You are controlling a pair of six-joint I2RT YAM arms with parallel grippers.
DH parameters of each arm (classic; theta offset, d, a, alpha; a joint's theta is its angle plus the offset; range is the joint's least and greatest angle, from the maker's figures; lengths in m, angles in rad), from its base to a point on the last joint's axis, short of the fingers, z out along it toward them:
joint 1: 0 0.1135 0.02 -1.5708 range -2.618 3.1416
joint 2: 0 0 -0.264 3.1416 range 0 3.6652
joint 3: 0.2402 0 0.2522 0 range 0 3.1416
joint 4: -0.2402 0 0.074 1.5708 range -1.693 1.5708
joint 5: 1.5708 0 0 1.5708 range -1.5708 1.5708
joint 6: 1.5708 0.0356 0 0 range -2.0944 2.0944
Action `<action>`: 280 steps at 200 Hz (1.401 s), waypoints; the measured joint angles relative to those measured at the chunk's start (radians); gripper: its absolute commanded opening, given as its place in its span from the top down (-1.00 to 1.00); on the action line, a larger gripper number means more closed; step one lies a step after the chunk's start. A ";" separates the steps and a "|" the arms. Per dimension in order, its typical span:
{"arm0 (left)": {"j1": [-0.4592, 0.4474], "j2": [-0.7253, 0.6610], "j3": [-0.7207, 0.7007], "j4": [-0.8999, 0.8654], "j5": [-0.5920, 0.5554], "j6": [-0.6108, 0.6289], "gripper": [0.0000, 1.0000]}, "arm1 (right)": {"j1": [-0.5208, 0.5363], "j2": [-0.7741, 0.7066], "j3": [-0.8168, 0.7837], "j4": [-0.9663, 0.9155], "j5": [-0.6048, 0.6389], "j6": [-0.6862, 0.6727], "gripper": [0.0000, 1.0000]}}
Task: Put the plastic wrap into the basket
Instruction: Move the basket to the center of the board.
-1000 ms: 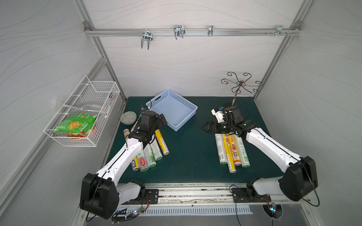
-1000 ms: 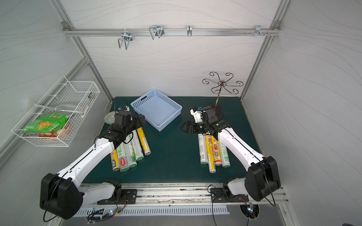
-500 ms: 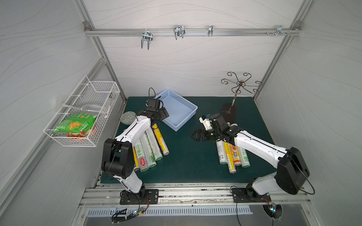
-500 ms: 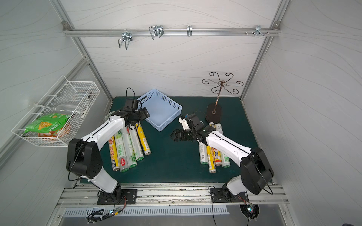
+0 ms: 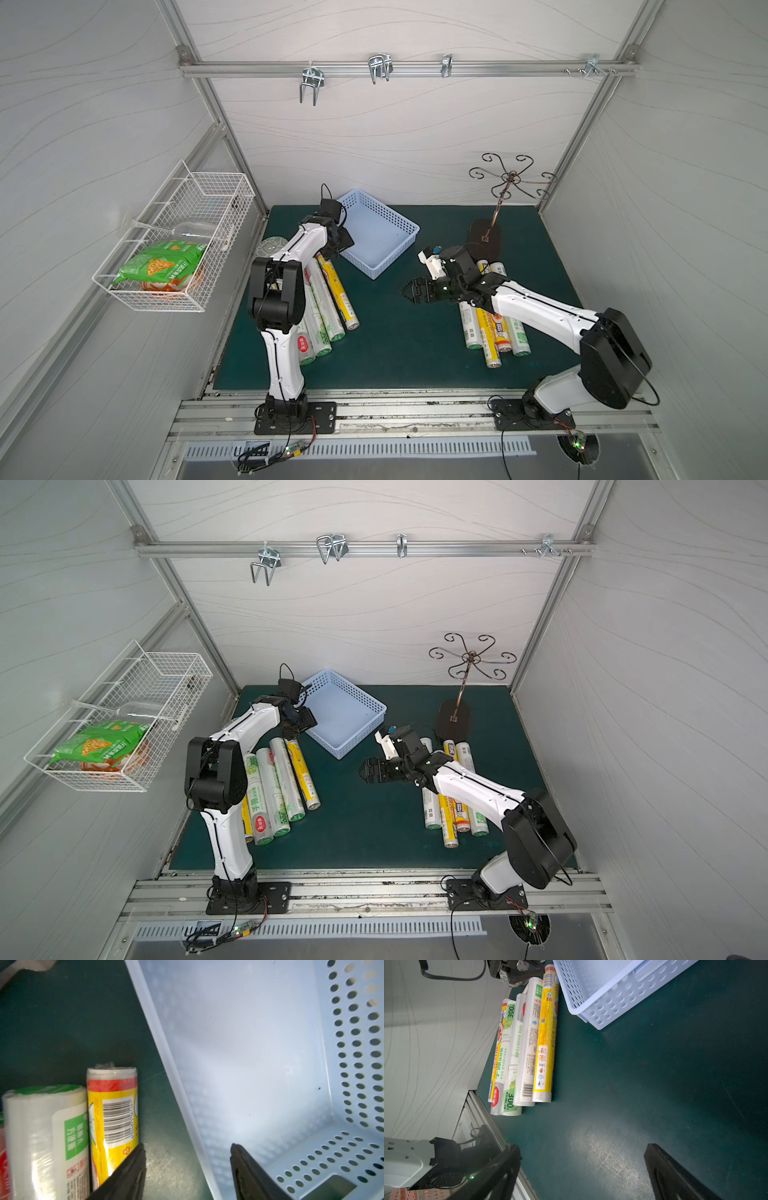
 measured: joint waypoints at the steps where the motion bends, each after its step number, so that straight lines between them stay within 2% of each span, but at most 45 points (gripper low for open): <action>1: 0.000 0.003 0.002 -0.002 0.001 0.000 -0.12 | 0.000 0.000 0.000 0.000 0.000 0.000 -0.98; 37: 0.000 0.040 0.035 -0.017 0.019 0.008 0.22 | 0.000 0.005 -0.002 0.003 0.007 0.000 -0.96; 118: -0.011 0.051 0.062 -0.041 0.051 0.019 0.67 | -0.002 0.005 -0.008 0.020 0.011 0.003 -0.89; 169: -0.039 0.046 0.050 -0.067 0.085 0.038 0.69 | -0.002 0.005 -0.008 0.025 0.011 0.003 -0.90; 247: -0.127 -0.066 -0.101 -0.100 0.104 0.064 0.73 | -0.011 0.005 -0.051 0.058 0.010 0.013 -0.85; 280: -0.148 -0.135 -0.182 -0.094 0.113 0.073 0.74 | -0.053 0.000 -0.040 0.013 -0.002 0.021 -0.80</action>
